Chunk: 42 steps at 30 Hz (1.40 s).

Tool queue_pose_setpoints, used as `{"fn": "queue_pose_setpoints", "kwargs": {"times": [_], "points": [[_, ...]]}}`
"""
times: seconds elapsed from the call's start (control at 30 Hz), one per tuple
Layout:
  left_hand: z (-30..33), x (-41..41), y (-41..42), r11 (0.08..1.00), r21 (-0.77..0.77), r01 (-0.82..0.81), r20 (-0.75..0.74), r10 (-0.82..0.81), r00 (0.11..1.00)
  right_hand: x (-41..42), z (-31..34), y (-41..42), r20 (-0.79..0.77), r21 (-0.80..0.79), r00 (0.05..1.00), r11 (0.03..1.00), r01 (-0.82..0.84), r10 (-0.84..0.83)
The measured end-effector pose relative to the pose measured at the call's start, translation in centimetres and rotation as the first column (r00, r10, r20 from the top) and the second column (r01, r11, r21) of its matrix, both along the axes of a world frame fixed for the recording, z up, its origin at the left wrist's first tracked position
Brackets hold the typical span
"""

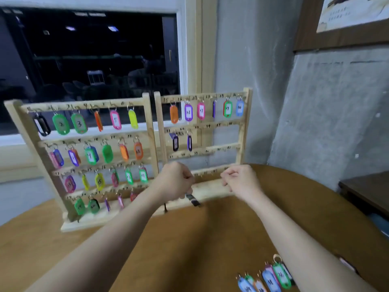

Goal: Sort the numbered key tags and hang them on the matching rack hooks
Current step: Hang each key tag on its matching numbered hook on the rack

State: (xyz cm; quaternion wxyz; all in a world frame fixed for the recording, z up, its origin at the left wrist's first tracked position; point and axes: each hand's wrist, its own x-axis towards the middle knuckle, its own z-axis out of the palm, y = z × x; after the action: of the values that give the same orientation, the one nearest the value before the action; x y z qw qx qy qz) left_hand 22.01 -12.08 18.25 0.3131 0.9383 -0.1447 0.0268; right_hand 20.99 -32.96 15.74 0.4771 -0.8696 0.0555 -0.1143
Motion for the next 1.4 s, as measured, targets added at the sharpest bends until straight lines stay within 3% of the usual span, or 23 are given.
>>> {"fn": "queue_pose_setpoints", "kwargs": {"times": [0.13,0.3,0.6,0.77,1.17,1.4], "points": [[-4.7,-3.2,-1.0,0.982,0.026,0.185,-0.189,-0.177,0.966,-5.9,-3.3,-3.0,-0.229,-0.112,0.972,0.990,-0.083,0.056],[-10.7,-7.3,-3.7,0.936,0.070,0.345,-0.230,-0.321,0.919,-12.6,-8.1,-5.5,-0.401,-0.223,0.916,0.967,-0.122,0.023],[-14.9,-10.1,-6.2,0.950,-0.161,0.266,-0.393,-0.309,0.866,-16.6,-10.4,-4.9,-0.386,-0.301,0.922,0.949,-0.098,-0.028],[-15.3,-10.7,-6.0,0.935,-0.235,0.266,-0.359,-0.338,0.870,-16.7,-11.0,-3.2,-0.337,-0.407,0.940,0.909,-0.089,-0.059],[-16.4,-10.5,-5.5,0.925,-0.237,0.298,-0.314,-0.363,0.877,-17.7,-10.9,-5.6,-0.267,-0.340,0.960,0.940,-0.016,-0.080],[-16.7,-10.5,-5.6,0.936,-0.235,0.262,-0.321,-0.329,0.888,-17.8,-11.2,-5.0,-0.315,-0.331,0.947,0.943,-0.041,-0.069]]}}
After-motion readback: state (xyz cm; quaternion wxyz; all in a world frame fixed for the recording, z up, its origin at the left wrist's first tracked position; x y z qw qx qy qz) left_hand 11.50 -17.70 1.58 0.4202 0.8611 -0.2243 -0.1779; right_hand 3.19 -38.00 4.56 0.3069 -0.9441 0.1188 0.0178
